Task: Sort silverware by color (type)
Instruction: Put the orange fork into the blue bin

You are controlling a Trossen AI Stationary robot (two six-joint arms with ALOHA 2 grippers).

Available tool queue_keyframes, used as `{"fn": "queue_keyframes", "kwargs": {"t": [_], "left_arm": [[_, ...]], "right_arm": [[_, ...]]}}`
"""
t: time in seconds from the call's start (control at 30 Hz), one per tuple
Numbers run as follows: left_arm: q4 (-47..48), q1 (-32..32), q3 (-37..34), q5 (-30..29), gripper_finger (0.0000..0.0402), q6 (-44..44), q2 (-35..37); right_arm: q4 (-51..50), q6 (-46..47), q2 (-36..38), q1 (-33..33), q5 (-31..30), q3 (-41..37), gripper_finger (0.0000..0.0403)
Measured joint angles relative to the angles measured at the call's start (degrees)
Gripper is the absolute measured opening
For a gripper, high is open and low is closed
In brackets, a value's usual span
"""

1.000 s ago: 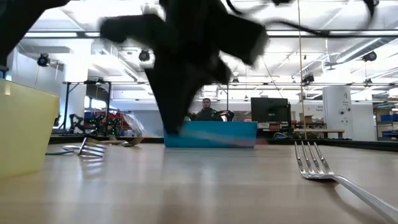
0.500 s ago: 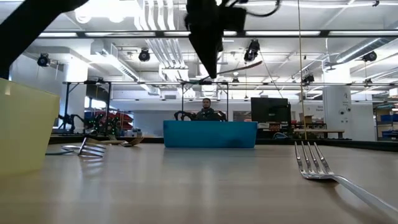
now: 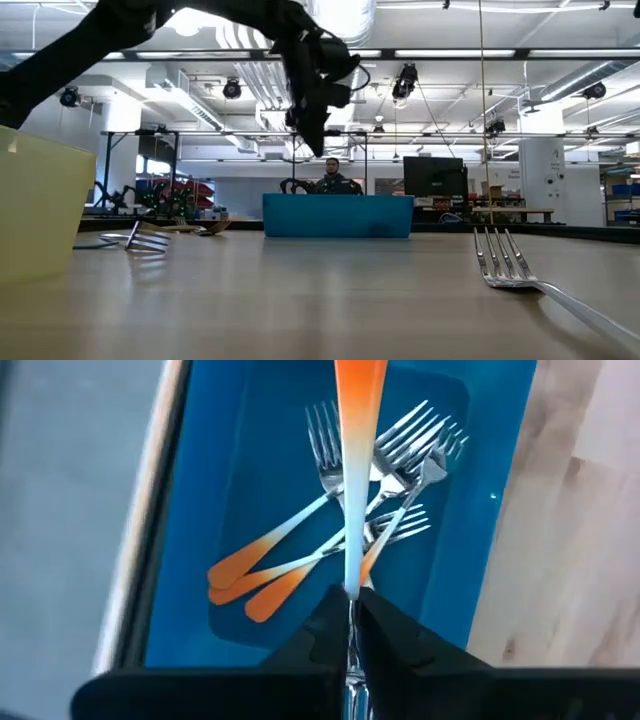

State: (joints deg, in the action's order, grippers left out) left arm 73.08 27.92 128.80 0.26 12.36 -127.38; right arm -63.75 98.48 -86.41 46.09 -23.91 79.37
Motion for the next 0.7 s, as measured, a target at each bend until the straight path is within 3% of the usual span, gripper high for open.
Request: {"fn": "queue_keyframes", "kwargs": {"t": [0.23,0.37,0.43,0.53,0.63,0.7], "left_arm": [[1.9,1.4,0.0,2.4,0.0068,1.4,-0.2],[9.8,1.1,0.0,2.7,0.0102,1.4,-0.2],[14.2,1.0,0.0,6.0,0.0110,0.4,-0.1],[17.0,0.5,0.0,15.5,0.0112,-1.8,1.5],[14.6,-1.2,0.0,23.2,0.0109,-6.1,4.0],[12.2,-3.4,0.0,23.8,0.0106,-7.5,6.0]], "right_arm": [[-0.5,-5.0,0.0,-1.9,-0.7,0.0,0.0114],[-0.7,-13.7,0.0,-4.6,-0.1,0.0,0.0114],[-0.6,-19.7,0.0,-6.1,1.1,-0.1,0.0114],[-0.7,-30.3,0.0,-8.4,3.4,-0.1,0.0114],[-0.6,-39.9,0.0,-11.1,4.0,-0.1,0.0114],[-0.6,-45.1,0.0,-13.3,4.8,-0.1,0.0114]]}}
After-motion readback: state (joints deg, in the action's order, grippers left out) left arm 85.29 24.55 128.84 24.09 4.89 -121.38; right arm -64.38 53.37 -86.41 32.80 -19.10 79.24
